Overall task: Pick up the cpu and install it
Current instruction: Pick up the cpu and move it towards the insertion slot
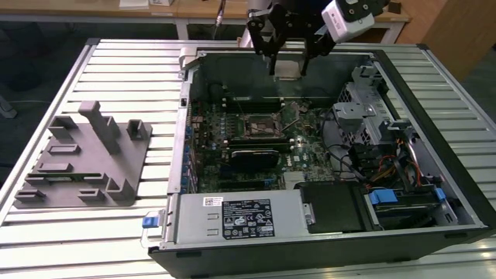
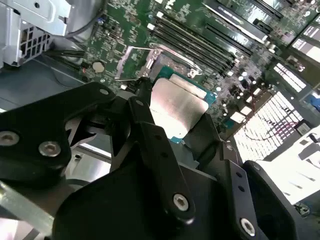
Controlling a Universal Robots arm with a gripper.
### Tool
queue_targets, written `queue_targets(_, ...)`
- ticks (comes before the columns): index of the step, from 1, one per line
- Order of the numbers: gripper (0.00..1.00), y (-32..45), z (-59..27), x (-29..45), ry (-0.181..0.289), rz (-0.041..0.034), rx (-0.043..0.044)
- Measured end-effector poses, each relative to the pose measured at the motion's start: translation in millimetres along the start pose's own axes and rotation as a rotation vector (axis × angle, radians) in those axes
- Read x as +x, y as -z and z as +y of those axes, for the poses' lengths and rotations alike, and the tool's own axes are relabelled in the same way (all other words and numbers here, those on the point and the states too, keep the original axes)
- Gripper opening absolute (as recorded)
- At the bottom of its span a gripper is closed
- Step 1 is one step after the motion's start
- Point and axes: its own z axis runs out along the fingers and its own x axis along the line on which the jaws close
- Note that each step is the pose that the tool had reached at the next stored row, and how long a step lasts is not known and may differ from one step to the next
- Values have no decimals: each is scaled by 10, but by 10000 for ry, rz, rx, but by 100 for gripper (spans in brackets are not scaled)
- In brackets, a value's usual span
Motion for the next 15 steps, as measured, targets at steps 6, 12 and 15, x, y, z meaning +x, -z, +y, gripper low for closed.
queue_targets(6, 55, -1, 2, -29, 1, 0, 0)
queue_targets(12, 55, -1, 2, -26, 0, 0, 1)
queue_targets(15, 55, -4, 1, -18, -1, 0, 0)
